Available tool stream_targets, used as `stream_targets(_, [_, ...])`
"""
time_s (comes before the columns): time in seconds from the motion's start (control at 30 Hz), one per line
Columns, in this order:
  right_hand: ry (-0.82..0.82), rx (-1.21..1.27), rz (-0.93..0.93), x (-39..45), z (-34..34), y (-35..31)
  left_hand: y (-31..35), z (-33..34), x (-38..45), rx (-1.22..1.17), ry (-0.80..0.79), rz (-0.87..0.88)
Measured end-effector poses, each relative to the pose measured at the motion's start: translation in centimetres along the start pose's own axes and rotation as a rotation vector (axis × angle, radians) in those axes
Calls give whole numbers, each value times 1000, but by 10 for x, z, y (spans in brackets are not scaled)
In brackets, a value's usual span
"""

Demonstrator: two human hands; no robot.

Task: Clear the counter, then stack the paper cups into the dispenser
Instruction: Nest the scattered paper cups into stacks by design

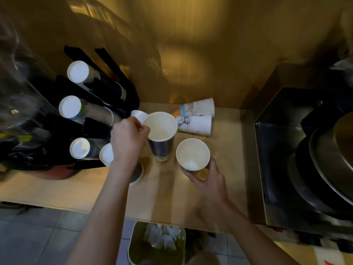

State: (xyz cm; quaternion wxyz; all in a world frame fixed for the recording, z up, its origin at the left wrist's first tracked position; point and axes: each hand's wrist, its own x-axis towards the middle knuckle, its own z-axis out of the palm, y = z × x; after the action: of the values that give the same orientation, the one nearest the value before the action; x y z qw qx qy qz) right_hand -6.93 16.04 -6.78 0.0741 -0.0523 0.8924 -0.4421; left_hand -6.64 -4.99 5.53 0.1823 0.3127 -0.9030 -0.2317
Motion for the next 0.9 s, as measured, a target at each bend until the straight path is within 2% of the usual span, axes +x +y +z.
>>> stream_targets(0.17, [-55,-2,4,1,1,-2,30,-71,-1,-158,128,75])
stream_targets(0.3, [-63,12,-14,2,1,-1,48,-92,-11,-195,56,147])
stream_targets(0.53, [-78,0,-43,2,0,1,34,-34,-31,-183,-221,135])
stream_targets(0.7, [-87,11,-43,3,2,1,21,5,-48,-134,-330,110])
stream_targets(0.9, [-97,23,-35,3,3,1,11,33,-57,-98,-376,107])
